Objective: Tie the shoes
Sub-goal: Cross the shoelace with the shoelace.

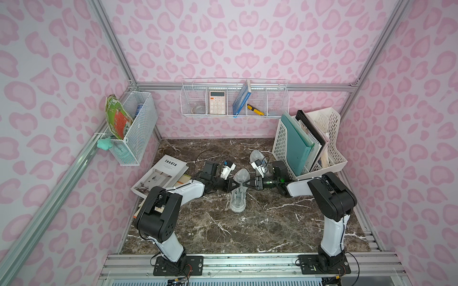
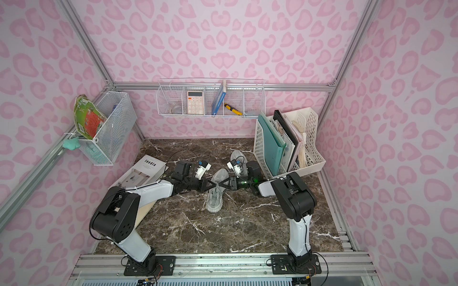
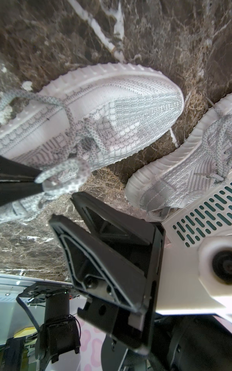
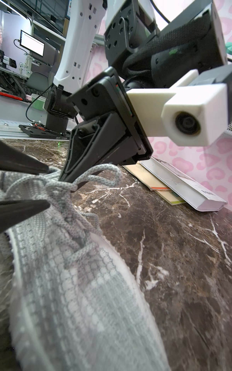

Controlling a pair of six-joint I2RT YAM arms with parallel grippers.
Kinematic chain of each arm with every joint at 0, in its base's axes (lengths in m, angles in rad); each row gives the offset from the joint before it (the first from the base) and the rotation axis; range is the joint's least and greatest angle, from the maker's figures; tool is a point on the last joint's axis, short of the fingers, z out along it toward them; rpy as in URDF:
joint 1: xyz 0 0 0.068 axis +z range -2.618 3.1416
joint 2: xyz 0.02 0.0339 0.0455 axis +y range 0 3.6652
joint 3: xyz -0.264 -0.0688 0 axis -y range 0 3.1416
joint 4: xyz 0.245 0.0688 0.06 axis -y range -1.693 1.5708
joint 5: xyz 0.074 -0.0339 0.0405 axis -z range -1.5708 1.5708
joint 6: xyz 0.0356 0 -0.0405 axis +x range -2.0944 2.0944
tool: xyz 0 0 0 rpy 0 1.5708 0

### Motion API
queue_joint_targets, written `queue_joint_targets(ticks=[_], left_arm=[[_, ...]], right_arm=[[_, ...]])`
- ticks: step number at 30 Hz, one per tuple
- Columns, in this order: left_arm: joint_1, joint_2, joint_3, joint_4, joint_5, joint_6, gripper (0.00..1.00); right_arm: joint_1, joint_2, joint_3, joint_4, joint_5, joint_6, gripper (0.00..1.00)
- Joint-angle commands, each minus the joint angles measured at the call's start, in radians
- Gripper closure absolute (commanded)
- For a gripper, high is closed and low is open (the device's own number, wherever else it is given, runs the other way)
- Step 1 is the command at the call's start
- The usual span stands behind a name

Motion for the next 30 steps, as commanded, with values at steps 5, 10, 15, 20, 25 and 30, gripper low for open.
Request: queue_joint_targets(ticks=[5, 10, 15, 20, 25, 30], left_arm=[[0.002, -0.015, -0.002, 0.024, 0.018, 0.009, 1.0], [0.002, -0.018, -0.002, 0.022, 0.021, 0.011, 1.0], [0.002, -0.019, -0.002, 0.022, 0.019, 0.01, 1.0], [0.002, -0.018, 0.002, 0.018, 0.011, 0.011, 1.0], [0.001, -0.024, 0.001, 0.016, 0.003, 0.012, 1.0], [0.002, -0.025, -0.002, 0.017, -0.006, 0.01, 1.0]], right_arm=[[0.01, 0.016, 0.049, -0.083, 0.075, -0.043, 0.77], [0.012, 0.033, 0.085, -0.132, 0.104, -0.057, 0.8], [0.024, 0.039, 0.106, -0.171, 0.1, -0.085, 0.8], [0.04, 0.042, 0.118, -0.194, 0.068, -0.107, 0.8], [0.043, 0.042, 0.107, -0.17, 0.035, -0.092, 0.79], [0.041, 0.036, 0.064, -0.054, 0.0, -0.01, 0.78]])
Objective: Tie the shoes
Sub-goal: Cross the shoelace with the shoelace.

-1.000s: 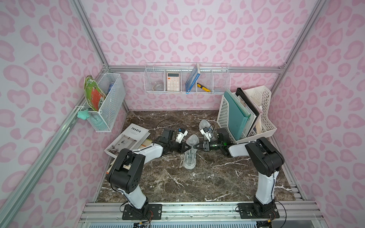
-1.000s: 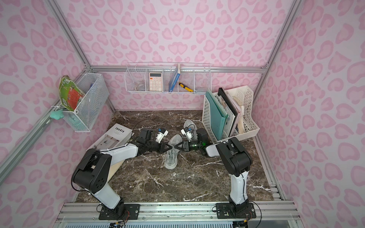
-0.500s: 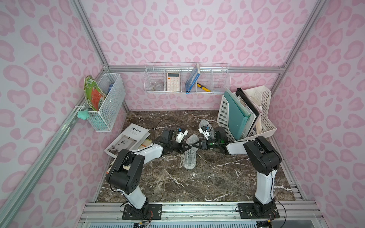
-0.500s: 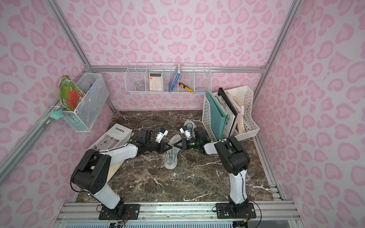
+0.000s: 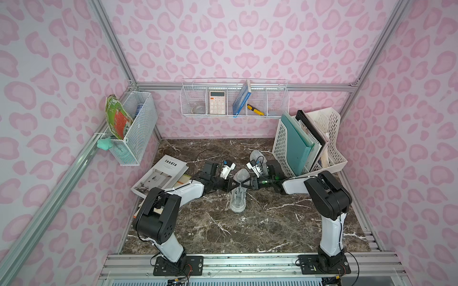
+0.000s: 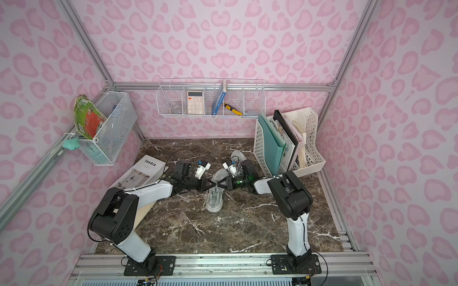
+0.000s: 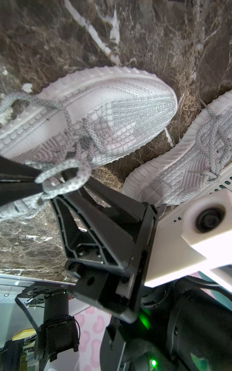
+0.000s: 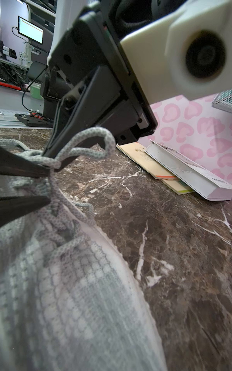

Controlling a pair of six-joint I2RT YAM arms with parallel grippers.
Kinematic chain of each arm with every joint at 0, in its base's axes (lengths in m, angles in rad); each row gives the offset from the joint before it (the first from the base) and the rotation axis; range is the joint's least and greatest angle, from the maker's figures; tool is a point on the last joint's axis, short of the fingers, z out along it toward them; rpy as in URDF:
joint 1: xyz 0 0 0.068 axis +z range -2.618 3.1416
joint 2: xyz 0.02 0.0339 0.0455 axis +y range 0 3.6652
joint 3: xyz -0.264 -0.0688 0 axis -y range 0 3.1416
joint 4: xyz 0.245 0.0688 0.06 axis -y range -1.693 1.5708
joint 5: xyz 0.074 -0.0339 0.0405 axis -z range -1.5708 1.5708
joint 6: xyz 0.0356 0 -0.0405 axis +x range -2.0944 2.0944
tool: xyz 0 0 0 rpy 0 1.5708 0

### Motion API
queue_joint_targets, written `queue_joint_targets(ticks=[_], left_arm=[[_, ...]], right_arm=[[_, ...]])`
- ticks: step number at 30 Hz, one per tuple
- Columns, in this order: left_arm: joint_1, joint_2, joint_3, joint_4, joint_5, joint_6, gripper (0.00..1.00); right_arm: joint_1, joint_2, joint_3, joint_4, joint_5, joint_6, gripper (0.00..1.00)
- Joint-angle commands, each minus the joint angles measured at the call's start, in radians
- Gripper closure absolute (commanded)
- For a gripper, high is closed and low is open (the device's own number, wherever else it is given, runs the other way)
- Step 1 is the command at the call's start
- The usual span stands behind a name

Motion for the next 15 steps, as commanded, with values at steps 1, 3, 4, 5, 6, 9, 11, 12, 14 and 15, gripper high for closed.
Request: queue_joint_targets(ticks=[1, 3, 4, 5, 6, 9, 11, 12, 14, 15], left_arm=[[0.001, -0.007, -0.001, 0.016, 0.0, 0.009, 1.0], [0.001, -0.006, -0.003, 0.018, -0.001, 0.008, 1.0], [0.001, -0.007, -0.003, 0.018, 0.0, 0.008, 1.0], [0.001, -0.009, -0.003, 0.018, 0.001, 0.008, 1.0], [0.0, -0.008, -0.003, 0.018, 0.001, 0.009, 1.0], [0.001, -0.008, -0.005, 0.018, 0.001, 0.008, 1.0], [0.001, -0.009, -0.006, 0.02, 0.001, 0.006, 1.0], [0.001, -0.009, -0.006, 0.021, 0.001, 0.007, 1.0], [0.001, -0.01, -0.006, 0.022, 0.005, 0.005, 1.0], [0.001, -0.009, -0.007, 0.024, 0.006, 0.005, 1.0]], right_arm=[[-0.002, -0.003, -0.022, 0.1, -0.054, 0.068, 0.78], [-0.001, -0.005, -0.031, 0.134, -0.06, 0.094, 0.77], [-0.002, -0.005, -0.032, 0.141, -0.059, 0.1, 0.78], [-0.002, -0.005, -0.034, 0.148, -0.058, 0.106, 0.77], [-0.002, -0.006, -0.036, 0.158, -0.059, 0.115, 0.77], [-0.003, -0.002, -0.043, 0.199, -0.064, 0.148, 0.77], [0.0, 0.003, -0.04, 0.203, -0.065, 0.154, 0.77], [0.003, 0.005, -0.037, 0.2, -0.064, 0.151, 0.77], [0.007, 0.01, -0.035, 0.199, -0.064, 0.152, 0.77], [0.01, 0.013, -0.034, 0.202, -0.065, 0.155, 0.77]])
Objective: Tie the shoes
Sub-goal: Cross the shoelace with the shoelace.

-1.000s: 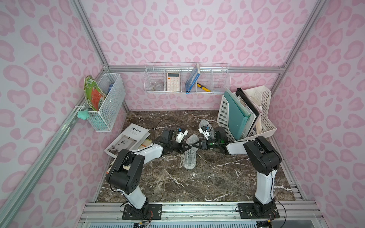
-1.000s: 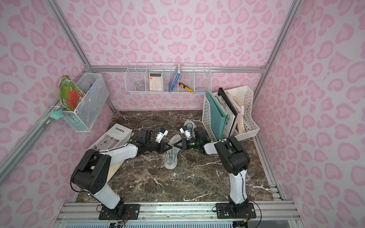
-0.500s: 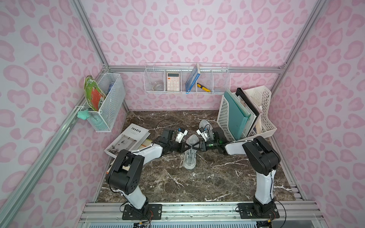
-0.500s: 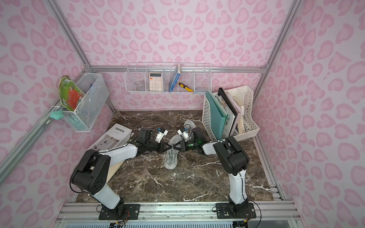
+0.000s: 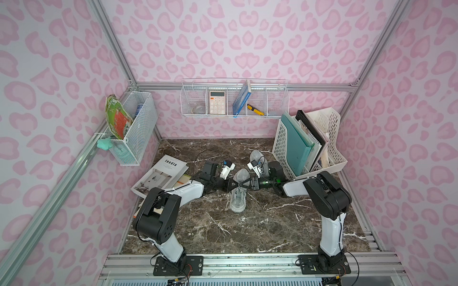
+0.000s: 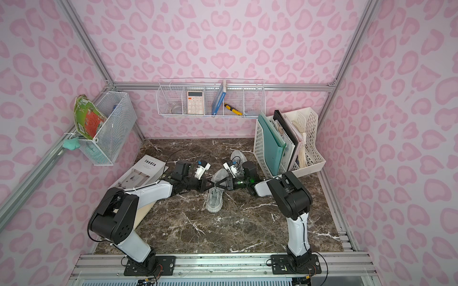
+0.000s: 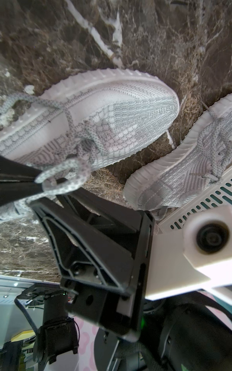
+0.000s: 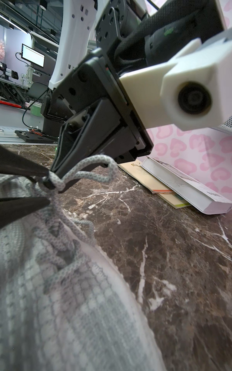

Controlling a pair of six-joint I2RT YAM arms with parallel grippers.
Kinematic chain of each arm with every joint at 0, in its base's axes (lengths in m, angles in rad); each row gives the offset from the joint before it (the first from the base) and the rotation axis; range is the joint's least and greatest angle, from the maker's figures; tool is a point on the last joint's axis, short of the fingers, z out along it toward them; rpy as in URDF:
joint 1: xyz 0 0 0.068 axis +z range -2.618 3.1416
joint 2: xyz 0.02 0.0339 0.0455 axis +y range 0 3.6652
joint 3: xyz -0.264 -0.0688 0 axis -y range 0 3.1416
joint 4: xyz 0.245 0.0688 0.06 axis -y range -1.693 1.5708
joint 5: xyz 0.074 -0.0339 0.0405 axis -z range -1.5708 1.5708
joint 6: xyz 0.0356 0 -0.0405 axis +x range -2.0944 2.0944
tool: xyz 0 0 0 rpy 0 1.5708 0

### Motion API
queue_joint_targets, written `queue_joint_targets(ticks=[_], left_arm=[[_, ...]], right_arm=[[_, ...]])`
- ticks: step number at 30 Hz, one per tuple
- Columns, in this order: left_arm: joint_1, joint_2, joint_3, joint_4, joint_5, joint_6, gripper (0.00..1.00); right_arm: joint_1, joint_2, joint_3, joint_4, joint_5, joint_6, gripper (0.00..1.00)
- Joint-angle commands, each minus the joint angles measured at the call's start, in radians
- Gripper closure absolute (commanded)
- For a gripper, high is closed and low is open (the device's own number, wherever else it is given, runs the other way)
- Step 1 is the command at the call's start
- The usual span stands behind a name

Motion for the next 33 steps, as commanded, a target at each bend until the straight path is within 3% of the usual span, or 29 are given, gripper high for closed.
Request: queue_joint_targets(ticks=[1, 12, 25, 33], left_arm=[[0.001, -0.009, 0.0, 0.024, 0.011, 0.002, 1.0], [0.0, -0.03, -0.023, 0.075, 0.022, -0.028, 1.0], [-0.002, -0.028, -0.054, 0.163, 0.054, -0.09, 1.0], [-0.008, -0.026, -0.057, 0.174, 0.068, -0.106, 1.0]], right_arm=[[0.005, 0.008, 0.008, 0.039, -0.016, 0.016, 0.77], [0.007, 0.026, -0.005, 0.081, -0.004, 0.073, 0.77], [0.017, 0.082, -0.05, 0.381, -0.02, 0.311, 0.75], [0.018, 0.093, -0.04, 0.388, -0.01, 0.318, 0.83]])
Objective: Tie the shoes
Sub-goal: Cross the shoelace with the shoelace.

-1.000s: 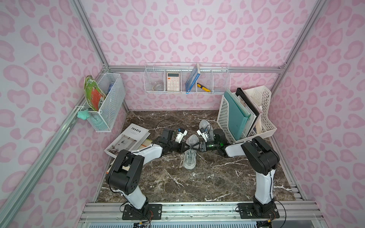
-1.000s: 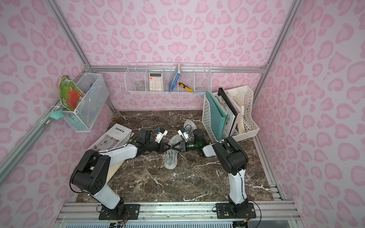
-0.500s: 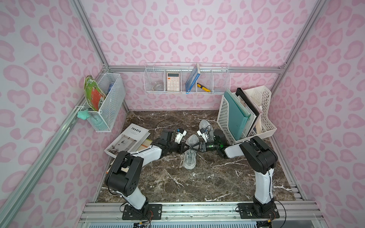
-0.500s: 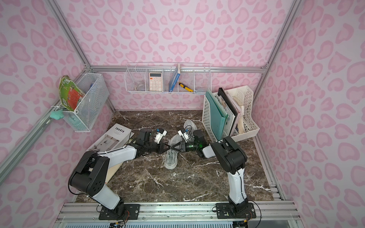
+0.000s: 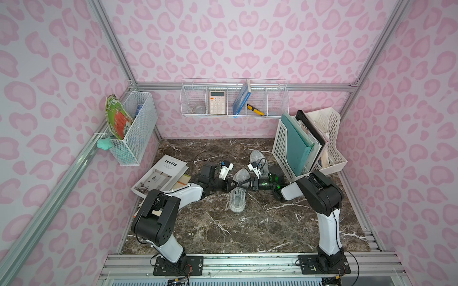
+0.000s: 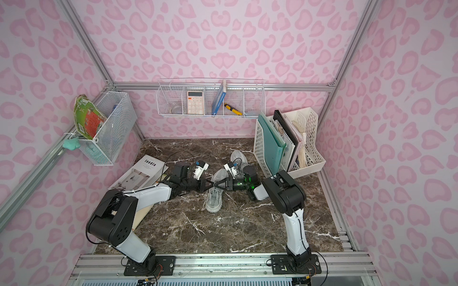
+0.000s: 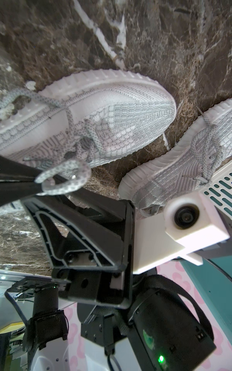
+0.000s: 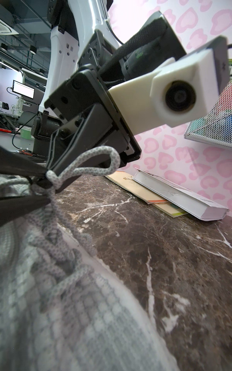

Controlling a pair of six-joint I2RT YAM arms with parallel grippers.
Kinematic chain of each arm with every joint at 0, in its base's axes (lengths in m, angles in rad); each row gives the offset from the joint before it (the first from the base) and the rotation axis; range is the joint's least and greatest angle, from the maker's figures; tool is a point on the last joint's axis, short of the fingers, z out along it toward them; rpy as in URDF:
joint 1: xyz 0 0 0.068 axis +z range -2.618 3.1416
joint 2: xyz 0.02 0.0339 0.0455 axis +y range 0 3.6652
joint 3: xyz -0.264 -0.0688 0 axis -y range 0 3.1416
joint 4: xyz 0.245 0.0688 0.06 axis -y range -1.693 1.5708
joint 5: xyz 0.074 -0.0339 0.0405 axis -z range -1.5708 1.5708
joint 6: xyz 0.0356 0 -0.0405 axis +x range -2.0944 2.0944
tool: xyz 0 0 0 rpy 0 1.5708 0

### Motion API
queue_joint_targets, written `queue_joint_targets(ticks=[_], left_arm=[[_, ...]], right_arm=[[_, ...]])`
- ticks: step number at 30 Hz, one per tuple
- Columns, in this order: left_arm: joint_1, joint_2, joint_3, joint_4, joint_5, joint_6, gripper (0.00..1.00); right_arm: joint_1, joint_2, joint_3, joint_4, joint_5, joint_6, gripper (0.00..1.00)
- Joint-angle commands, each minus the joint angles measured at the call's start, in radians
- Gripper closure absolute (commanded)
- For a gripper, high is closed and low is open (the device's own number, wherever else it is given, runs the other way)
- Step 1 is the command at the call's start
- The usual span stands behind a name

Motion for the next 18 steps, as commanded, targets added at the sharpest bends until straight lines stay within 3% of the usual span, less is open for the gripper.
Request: queue_joint_targets(ticks=[1, 7, 18], left_arm=[[-0.007, -0.004, 0.0, 0.066, 0.067, -0.012, 1.0], [-0.007, -0.007, -0.004, 0.061, 0.064, -0.01, 1.0], [-0.002, -0.016, 0.001, 0.02, 0.039, 0.014, 1.0]], right_arm=[[0.005, 0.004, 0.01, 0.045, 0.001, 0.014, 0.85], [-0.009, -0.003, -0.004, 0.042, 0.022, 0.011, 0.99], [-0.048, -0.043, -0.028, -0.022, 0.04, -0.058, 1.0]])
